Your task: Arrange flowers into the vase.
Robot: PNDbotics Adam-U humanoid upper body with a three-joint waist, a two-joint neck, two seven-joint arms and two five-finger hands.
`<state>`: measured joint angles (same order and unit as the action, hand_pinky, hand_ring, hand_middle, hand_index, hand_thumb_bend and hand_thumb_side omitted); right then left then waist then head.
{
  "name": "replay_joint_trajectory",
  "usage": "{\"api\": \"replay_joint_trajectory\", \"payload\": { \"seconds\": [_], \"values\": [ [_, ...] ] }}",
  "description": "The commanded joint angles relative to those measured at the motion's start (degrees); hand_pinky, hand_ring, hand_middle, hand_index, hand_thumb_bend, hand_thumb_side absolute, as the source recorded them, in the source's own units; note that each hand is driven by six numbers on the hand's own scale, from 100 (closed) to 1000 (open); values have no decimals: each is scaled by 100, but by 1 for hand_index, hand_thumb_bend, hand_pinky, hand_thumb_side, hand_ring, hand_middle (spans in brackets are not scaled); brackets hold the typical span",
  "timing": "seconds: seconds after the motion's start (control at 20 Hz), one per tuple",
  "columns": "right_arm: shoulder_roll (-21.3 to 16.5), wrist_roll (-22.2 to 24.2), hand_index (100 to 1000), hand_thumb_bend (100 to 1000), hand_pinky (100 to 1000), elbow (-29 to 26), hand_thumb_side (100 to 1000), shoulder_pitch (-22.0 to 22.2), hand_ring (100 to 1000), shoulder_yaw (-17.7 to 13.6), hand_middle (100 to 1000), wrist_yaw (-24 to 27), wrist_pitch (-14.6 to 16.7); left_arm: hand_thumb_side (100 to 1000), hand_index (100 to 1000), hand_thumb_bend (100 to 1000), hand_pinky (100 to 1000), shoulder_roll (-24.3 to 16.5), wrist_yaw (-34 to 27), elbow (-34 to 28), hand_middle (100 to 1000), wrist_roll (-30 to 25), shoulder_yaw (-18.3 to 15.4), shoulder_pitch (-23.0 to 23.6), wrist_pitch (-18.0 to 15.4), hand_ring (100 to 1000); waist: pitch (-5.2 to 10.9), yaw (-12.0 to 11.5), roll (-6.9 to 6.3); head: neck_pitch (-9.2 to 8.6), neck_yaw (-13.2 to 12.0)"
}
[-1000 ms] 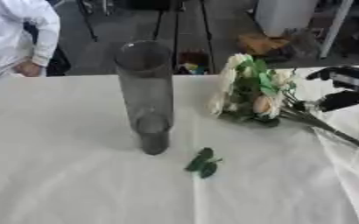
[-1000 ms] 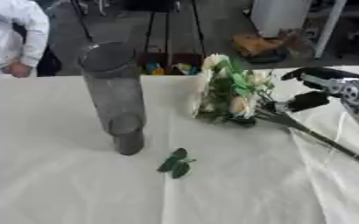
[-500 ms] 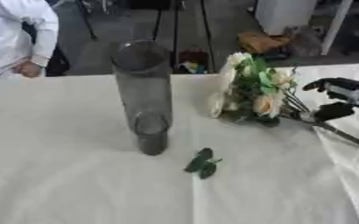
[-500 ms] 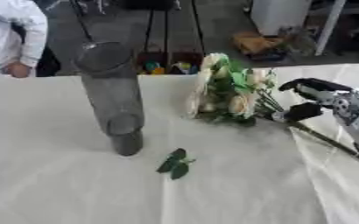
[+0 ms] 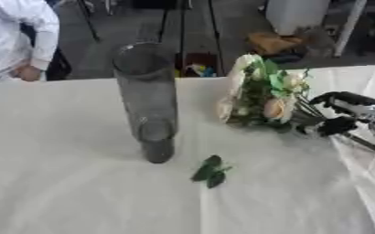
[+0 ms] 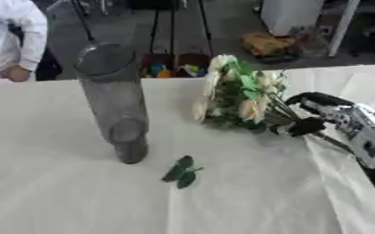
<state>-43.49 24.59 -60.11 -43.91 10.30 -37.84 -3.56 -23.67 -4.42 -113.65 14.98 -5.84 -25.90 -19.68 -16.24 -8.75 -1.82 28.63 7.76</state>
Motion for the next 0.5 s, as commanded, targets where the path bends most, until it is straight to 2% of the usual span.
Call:
{"api": "replay_joint_trajectory", "payload": {
  "seconds": [0.05, 0.5],
  "values": [
    [-96, -44, 933, 448, 828, 118, 596, -165, 923, -50, 918, -103, 13, 1000, 968, 111, 789, -74, -18, -94, 924, 24, -9, -92, 2, 959, 89, -9, 7, -64, 34],
    [-35, -118, 929, 403, 823, 380, 609, -272, 916, -78, 915, -184, 55, 1000, 969, 106, 789, -69, -15, -94, 922, 19, -1, -95, 5, 960, 51, -23, -18, -152, 106]
  ]
}}
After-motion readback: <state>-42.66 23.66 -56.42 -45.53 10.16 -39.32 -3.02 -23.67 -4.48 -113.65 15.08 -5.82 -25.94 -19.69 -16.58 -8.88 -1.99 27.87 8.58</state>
